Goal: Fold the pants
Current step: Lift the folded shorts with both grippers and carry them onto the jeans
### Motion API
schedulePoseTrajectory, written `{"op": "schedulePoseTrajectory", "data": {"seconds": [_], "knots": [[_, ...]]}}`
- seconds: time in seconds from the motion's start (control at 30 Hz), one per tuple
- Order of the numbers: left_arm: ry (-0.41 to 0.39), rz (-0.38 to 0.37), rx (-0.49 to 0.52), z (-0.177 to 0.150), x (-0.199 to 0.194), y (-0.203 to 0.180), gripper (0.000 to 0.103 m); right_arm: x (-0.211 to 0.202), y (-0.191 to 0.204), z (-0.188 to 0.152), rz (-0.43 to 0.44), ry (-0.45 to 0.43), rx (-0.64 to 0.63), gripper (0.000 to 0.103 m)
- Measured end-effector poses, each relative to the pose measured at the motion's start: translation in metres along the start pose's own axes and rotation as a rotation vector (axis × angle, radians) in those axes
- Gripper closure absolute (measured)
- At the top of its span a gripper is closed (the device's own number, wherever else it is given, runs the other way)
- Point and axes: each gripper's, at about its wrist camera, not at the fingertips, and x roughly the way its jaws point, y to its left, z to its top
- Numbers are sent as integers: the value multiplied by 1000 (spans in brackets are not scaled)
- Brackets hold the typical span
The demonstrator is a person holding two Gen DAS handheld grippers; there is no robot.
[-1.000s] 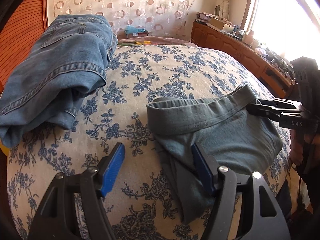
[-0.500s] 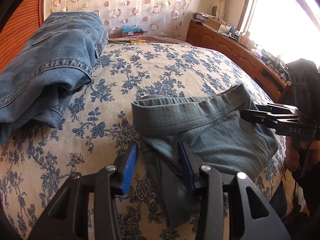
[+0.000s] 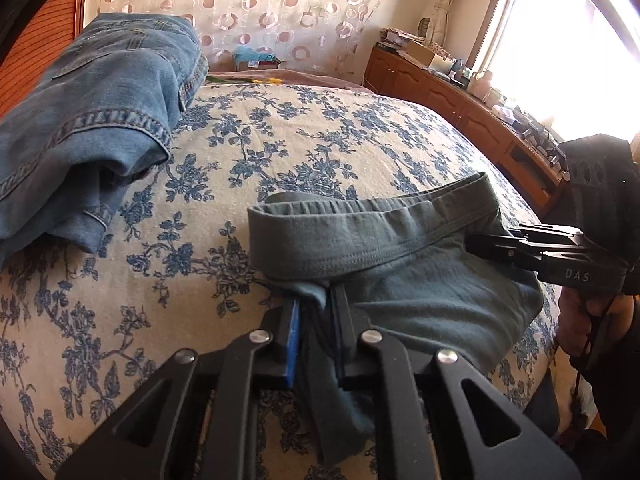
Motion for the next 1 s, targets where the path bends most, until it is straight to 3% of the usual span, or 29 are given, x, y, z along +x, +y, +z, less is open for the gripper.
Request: {"op": "schedulePoseTrajectory", "data": {"seconds": [0.2, 0.6, 1.0], "knots": [[-46, -17, -5, 4, -21, -3, 98, -14, 11, 9, 12, -50, -41, 88], [-223, 18, -7, 30, -102, 10, 98, -59, 79, 73, 13, -180, -244, 89], [-318, 115, -42, 50, -140, 51, 98, -36, 123, 147, 56, -194, -388, 89]]}}
